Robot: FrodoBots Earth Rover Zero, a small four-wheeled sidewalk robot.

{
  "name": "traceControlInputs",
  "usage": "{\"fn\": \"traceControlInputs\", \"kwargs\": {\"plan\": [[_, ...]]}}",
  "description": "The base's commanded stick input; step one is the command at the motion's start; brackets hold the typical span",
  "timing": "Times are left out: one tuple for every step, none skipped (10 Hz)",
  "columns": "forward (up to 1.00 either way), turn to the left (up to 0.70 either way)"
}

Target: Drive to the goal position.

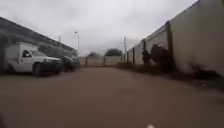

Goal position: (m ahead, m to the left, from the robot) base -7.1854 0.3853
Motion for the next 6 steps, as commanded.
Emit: {"fn": "traceControlInputs", "kwargs": {"plan": [[1.00, 0.00], [1.00, 0.00], [1.00, 0.00], [1.00, 0.00], [1.00, 0.00], [1.00, 0.00]]}}
